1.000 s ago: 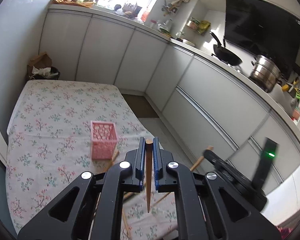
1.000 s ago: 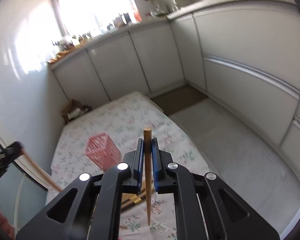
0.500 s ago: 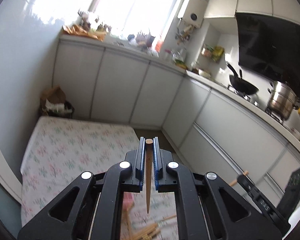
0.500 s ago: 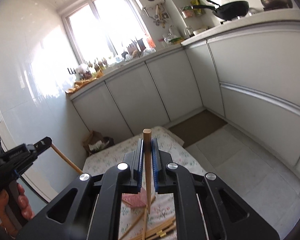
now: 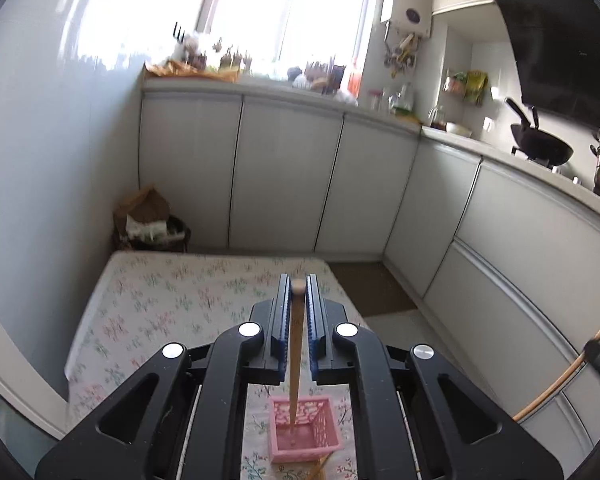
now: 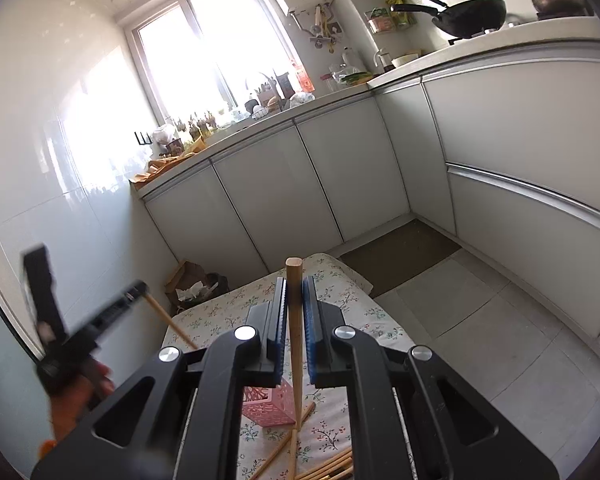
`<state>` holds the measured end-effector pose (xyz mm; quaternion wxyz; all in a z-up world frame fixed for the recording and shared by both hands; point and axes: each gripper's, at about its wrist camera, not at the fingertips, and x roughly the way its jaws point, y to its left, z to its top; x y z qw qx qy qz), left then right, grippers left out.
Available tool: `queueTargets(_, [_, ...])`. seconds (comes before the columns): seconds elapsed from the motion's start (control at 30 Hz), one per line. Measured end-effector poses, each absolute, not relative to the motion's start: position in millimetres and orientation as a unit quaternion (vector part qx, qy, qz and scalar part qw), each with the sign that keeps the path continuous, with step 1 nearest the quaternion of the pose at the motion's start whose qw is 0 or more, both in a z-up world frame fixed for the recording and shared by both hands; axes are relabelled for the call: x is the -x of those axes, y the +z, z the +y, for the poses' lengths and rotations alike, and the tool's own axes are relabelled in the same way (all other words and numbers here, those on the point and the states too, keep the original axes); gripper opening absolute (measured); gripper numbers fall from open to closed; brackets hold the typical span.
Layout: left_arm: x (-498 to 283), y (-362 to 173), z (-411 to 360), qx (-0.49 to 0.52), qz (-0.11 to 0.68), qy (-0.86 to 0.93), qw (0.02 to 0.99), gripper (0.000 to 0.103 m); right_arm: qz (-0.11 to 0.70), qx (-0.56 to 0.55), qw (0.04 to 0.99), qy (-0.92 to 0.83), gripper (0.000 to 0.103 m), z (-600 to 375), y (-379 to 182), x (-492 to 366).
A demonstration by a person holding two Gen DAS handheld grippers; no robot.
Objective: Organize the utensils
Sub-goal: 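Lower both held chopsticks into the pink holder and open both grippers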
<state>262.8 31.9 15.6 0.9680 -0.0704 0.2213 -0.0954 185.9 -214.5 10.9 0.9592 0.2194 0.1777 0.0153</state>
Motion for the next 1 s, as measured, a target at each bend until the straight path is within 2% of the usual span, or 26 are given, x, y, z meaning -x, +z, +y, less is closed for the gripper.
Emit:
queueTargets(0.03, [-261, 12, 36, 0.080, 0.225, -0.098, 0.966, 0.020, 0.176, -0.219, 0.960, 0.017, 0.008, -213, 12, -187])
queueTargets(0.1, [-248, 11, 48, 0.105, 0.218, -0.101, 0.965, 0.032, 0.169, -0.219, 0.961, 0.020, 0.008, -210, 16, -191])
queueTargets(0.2, [-220, 19, 69, 0.139, 0.195, -0.095, 0.966, 0.040, 0.157, -0.221, 0.962, 0.027, 0.008, -202, 23, -199])
queueTargets(0.33, [-195, 19, 97, 0.179, 0.201, -0.079, 0.960, 0.045, 0.141, -0.218, 0.965, 0.039, 0.008, -183, 29, -219])
queueTargets(0.5, [-178, 18, 121, 0.193, 0.188, -0.067, 0.961, 0.046, 0.130, -0.212, 0.967, 0.051, 0.008, -158, 25, -254])
queueTargets(0.63, [-175, 18, 136, 0.200, 0.175, -0.054, 0.963, 0.054, 0.137, -0.207, 0.967, 0.053, 0.008, -140, 3, -279])
queueTargets(0.8, [-178, 12, 146, 0.204, 0.189, -0.054, 0.959, 0.054, 0.161, -0.186, 0.967, 0.060, 0.012, -115, -34, -297])
queueTargets(0.83, [-177, 13, 146, 0.202, 0.191, -0.054, 0.959, 0.056, 0.166, -0.186, 0.967, 0.062, 0.013, -113, -38, -298])
queueTargets(0.9, [-176, 13, 148, 0.199, 0.192, -0.051, 0.960, 0.061, 0.170, -0.187, 0.966, 0.058, 0.035, -113, -39, -294])
queueTargets(1.0, [-177, 12, 148, 0.195, 0.201, -0.051, 0.959, 0.063, 0.161, -0.182, 0.969, 0.048, 0.036, -119, -30, -281])
